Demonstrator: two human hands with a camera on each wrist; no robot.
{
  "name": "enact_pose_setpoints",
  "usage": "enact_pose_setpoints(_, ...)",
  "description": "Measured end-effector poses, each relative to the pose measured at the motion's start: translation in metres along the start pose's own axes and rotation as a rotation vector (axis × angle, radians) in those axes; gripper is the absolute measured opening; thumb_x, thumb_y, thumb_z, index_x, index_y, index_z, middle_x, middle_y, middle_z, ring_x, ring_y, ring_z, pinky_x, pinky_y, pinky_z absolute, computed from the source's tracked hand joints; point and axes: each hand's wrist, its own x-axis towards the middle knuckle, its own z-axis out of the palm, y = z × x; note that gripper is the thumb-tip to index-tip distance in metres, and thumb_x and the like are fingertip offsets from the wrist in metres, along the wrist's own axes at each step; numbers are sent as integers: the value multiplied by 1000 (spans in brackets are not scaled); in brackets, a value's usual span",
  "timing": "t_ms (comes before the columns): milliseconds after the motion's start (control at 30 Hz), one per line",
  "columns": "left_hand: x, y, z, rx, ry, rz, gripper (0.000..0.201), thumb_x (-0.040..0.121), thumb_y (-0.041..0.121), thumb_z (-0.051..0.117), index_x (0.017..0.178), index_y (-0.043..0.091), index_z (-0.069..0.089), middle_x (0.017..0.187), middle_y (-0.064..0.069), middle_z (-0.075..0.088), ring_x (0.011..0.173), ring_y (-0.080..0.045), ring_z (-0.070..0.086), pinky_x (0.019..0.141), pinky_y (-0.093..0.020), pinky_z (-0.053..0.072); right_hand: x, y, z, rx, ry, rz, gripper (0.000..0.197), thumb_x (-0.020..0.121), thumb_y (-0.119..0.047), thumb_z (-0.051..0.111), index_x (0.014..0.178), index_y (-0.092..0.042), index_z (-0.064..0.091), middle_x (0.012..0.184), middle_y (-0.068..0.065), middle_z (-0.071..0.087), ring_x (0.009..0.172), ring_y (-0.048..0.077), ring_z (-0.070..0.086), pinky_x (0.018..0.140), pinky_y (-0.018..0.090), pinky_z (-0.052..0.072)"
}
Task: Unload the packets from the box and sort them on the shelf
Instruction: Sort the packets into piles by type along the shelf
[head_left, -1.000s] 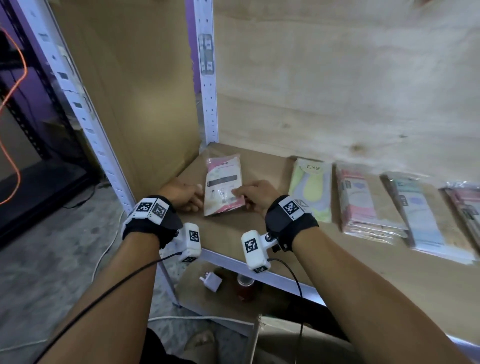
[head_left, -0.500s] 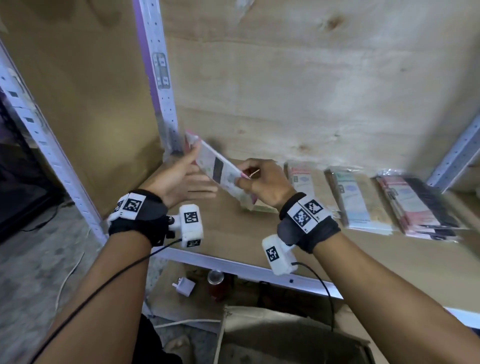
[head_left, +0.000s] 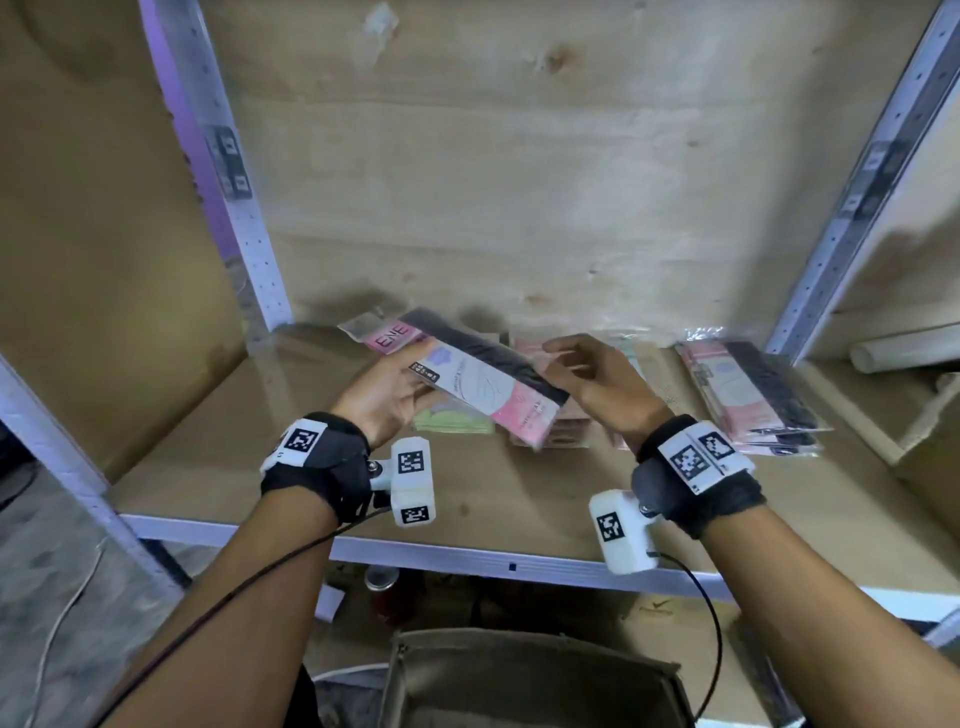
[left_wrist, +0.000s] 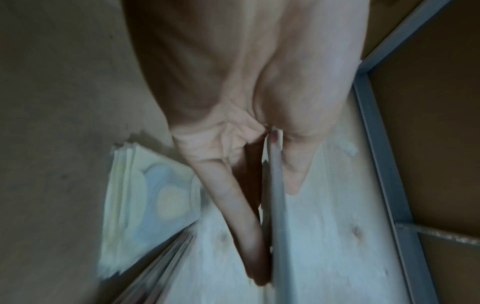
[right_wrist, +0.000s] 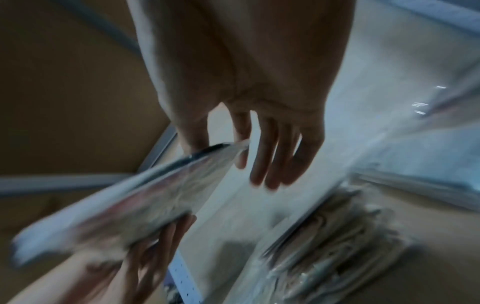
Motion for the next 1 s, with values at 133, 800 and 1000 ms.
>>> enact_pose_setpoints(133, 9, -23, 17, 120, -65, -32, 23, 91, 19, 69, 111, 7, 65, 105, -12, 76, 88, -19, 74, 72, -27, 61, -5, 27, -18, 238, -181, 213, 24, 87, -17, 72, 111, -16, 67, 108, 19, 72, 94, 28, 69, 72, 36, 53)
enact_pose_setpoints(800, 33, -29, 22, 689, 281, 182, 42, 92, 53, 55, 64, 21, 57, 59, -2, 68, 44, -12, 55, 44, -19, 37, -25, 47, -77, 243, -234, 195, 36, 90, -3, 64, 126, -4, 62, 117, 28, 66, 98, 31, 66, 93, 41, 53)
enact_pose_setpoints(1000, 23, -25, 26, 613, 213, 140, 48, 98, 54, 50, 70, 15, 51, 62, -8, 55, 31, -6, 47, 45, -24, 24, -28, 47, -79, 195, -332, 215, 20, 91, -4, 62, 111, -5, 66, 106, 19, 69, 89, 23, 66, 81, 24, 54)
